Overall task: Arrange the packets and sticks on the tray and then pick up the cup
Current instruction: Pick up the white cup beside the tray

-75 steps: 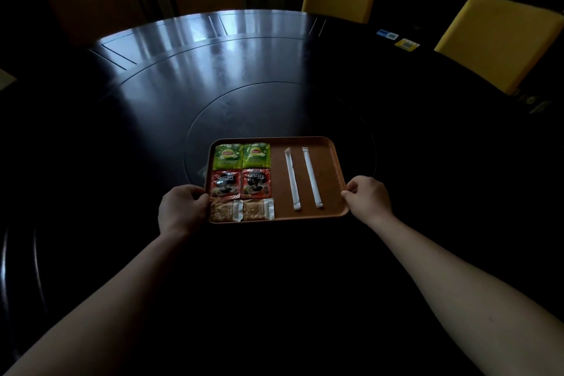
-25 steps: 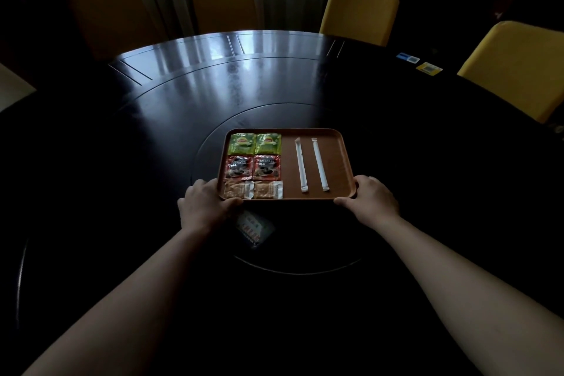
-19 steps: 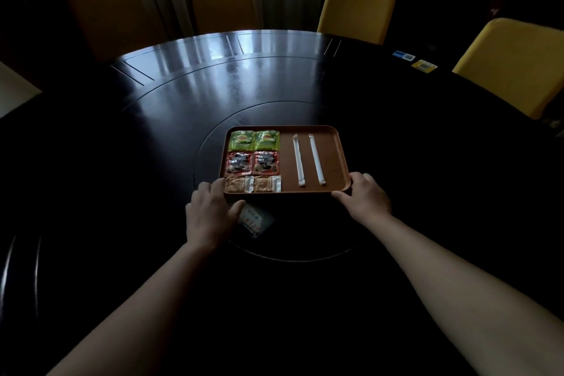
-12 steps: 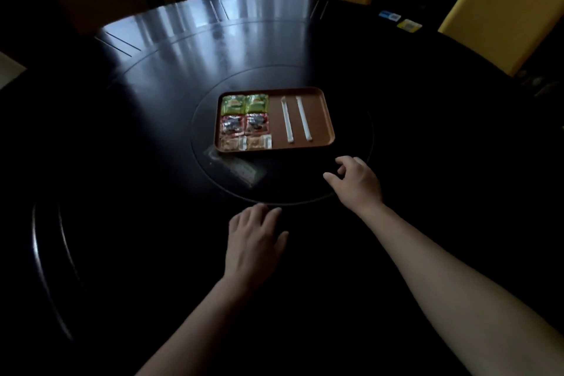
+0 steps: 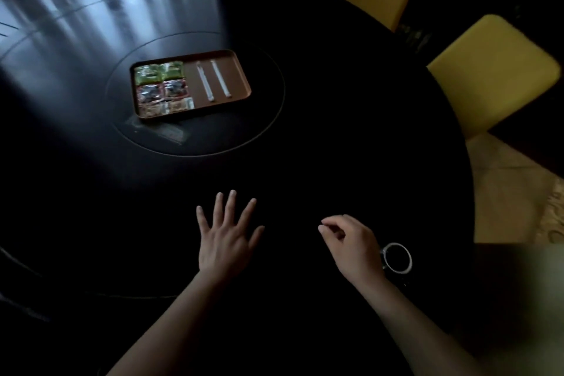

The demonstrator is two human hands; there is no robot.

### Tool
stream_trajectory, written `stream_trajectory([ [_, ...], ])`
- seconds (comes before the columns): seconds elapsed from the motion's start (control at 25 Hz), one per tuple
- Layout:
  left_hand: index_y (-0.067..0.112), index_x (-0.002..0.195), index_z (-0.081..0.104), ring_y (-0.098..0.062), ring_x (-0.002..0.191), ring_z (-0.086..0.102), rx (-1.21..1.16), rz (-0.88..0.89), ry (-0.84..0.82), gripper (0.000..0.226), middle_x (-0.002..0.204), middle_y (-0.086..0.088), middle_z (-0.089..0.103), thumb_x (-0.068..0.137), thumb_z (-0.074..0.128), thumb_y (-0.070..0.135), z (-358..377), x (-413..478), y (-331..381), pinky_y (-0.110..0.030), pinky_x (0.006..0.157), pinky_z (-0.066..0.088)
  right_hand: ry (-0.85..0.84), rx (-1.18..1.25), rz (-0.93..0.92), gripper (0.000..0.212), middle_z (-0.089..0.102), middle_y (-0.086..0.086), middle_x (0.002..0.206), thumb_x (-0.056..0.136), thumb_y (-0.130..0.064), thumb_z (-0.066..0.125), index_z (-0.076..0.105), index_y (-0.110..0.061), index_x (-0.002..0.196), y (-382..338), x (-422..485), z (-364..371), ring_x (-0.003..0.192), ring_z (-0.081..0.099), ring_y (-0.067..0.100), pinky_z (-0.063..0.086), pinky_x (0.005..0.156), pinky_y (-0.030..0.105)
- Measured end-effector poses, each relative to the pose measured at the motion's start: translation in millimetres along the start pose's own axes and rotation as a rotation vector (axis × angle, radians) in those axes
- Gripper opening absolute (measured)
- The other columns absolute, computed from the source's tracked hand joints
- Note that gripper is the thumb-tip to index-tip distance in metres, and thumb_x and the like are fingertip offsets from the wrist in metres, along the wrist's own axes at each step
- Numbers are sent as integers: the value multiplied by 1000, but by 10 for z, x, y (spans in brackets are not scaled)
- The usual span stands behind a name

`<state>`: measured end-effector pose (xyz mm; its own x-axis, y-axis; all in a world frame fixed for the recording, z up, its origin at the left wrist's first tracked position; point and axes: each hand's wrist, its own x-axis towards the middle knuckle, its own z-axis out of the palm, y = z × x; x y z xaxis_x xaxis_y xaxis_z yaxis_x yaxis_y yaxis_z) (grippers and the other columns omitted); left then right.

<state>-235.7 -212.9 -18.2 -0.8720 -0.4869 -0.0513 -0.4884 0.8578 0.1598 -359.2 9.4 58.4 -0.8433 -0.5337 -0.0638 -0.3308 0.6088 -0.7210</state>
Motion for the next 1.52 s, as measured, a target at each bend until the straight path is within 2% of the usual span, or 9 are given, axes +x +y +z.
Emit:
stream_trajectory([
  [0.2, 42, 152, 17, -29, 152, -2, -23, -18, -12, 67, 165, -6, 13, 92, 25, 69, 5, -12, 9, -64, 117, -1, 146, 99, 278, 13, 67, -3, 78, 93, -24, 60, 66, -22, 82, 429, -854, -284, 76, 64, 13, 53, 70, 40],
  [0.32, 43, 152, 17, -28, 152, -3, -37, -24, -11, 67, 165, -5, 12, 92, 26, 70, -3, -12, 26, -63, 117, -2, 248, 151, 481, 5, 67, 1, 87, 90, -26, 63, 60, -22, 87, 670, -1195, -401, 78, 66, 18, 56, 72, 45],
  [0.4, 43, 152, 17, -27, 152, -3, -36, -26, -11, 67, 165, -5, 12, 91, 24, 70, 3, -13, 31, -62, 118, -2, 305, 121, 552, 16, 63, 3, 101, 89, -27, 65, 57, -20, 100, 844, -1260, -442, 81, 65, 17, 55, 67, 40],
  [0.48, 44, 151, 17, -26, 152, -3, -37, -29, -6, 66, 165, -4, 12, 91, 24, 71, 9, -12, 16, -62, 118, -1, 322, 101, 548, 26, 59, 2, 108, 89, -26, 65, 57, -17, 112, 987, -1235, -434, 84, 63, 13, 50, 62, 29],
  [0.64, 44, 150, 20, -26, 152, -1, -44, -40, 2, 66, 164, -4, 14, 91, 27, 71, 8, 8, -40, -61, 118, 0, 316, 45, 522, 20, 65, 4, 100, 90, -26, 64, 65, -13, 106, 1133, -1100, -382, 89, 64, 18, 43, 64, 21],
  [0.96, 44, 150, 24, -25, 152, 0, -57, -43, 22, 65, 164, -3, 17, 90, 33, 69, 36, -21, 17, -59, 118, -2, 331, -77, 419, 27, 69, 8, 100, 95, -24, 56, 67, -6, 111, 1179, -1079, -498, 87, 67, 20, 53, 74, 34],
  [1.12, 44, 150, 24, -25, 152, 0, -59, -37, 18, 65, 164, -4, 16, 91, 34, 69, 12, -7, 16, -59, 118, -2, 368, 307, 609, 24, 70, 11, 99, 97, -17, 54, 65, -3, 112, 954, -756, -659, 73, 72, 18, 56, 54, 16],
  [1.32, 44, 150, 22, -24, 152, -2, -45, -39, -18, 66, 164, -3, 15, 90, 32, 70, -9, -14, 22, -60, 118, -1, 498, 735, 606, 14, 66, 14, 88, 93, -6, 59, 67, 4, 99, 488, -330, -704, 68, 71, 27, 62, 56, 31],
  [1.52, 42, 132, 50, -28, 134, 35, -32, -52, -45, 50, 143, -2, 45, 88, 44, 65, -285, 280, 12, -60, 111, 23, 340, 1123, 643, 12, 61, 14, 84, 91, 4, 56, 64, 5, 83, 210, 223, -562, 72, 65, 21, 61, 55, 30],
])
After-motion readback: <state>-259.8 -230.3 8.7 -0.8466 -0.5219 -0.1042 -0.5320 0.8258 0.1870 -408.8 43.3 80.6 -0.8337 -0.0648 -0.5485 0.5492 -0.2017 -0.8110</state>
